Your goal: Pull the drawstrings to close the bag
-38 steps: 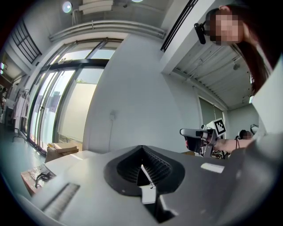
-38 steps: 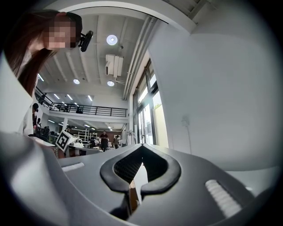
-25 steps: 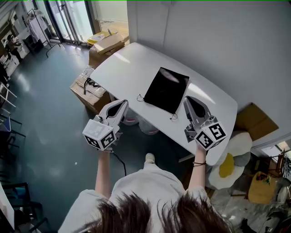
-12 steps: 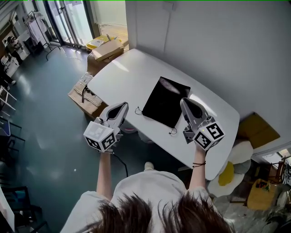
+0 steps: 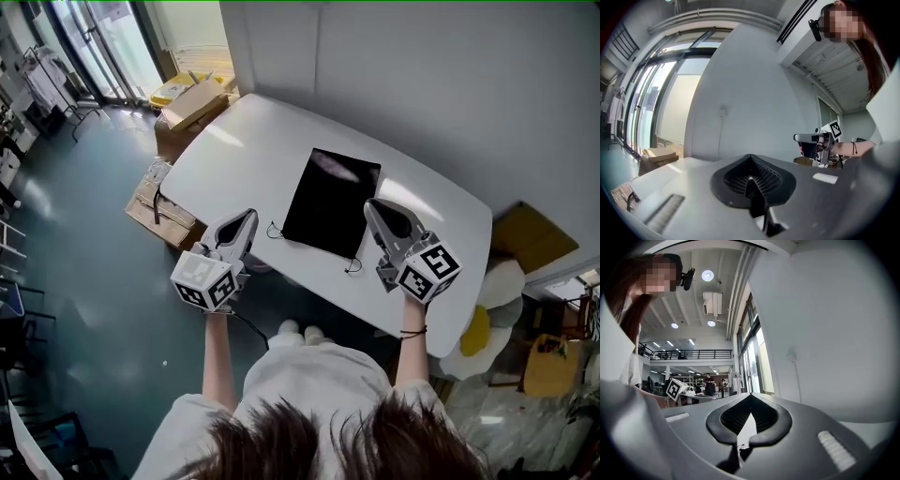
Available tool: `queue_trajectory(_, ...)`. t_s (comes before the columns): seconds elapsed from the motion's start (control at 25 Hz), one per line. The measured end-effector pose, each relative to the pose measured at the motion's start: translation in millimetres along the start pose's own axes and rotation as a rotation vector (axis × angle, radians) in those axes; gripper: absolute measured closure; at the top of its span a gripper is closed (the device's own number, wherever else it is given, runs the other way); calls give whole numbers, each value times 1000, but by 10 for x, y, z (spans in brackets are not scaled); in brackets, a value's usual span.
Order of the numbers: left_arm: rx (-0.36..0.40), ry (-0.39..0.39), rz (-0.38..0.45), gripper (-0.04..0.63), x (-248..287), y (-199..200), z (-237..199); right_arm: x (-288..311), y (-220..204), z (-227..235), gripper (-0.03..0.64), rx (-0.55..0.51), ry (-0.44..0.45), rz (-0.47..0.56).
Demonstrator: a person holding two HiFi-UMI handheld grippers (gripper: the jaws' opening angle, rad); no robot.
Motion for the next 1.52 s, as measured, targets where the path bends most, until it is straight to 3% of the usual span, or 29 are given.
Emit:
queue_trajectory(0.64, -37, -255, -178, 603, 619, -412, -578, -97, -382, 64, 604, 12, -290, -53)
queue_trajectory(0.88, -33, -334, -270, 602, 691, -623, -660, -191, -617, 67, 604, 25, -353, -129)
queue_trajectory(1.08, -11, -373, -361, 602, 716, -870, -637, -341, -932, 114, 603, 70, -383, -255)
queue_trajectory(1.52, 76, -377, -536, 600, 750, -1381, -670, -582, -1369, 282, 603, 161, -425, -395)
Point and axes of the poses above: the fingertips, and each gripper's own axes: x forward along the fingers, z to its right, y out of its top, the point moved 9 cm from there along -x, backward along the fingers, and after that the axes turned 14 degrees about z, right-handed, at the moved point
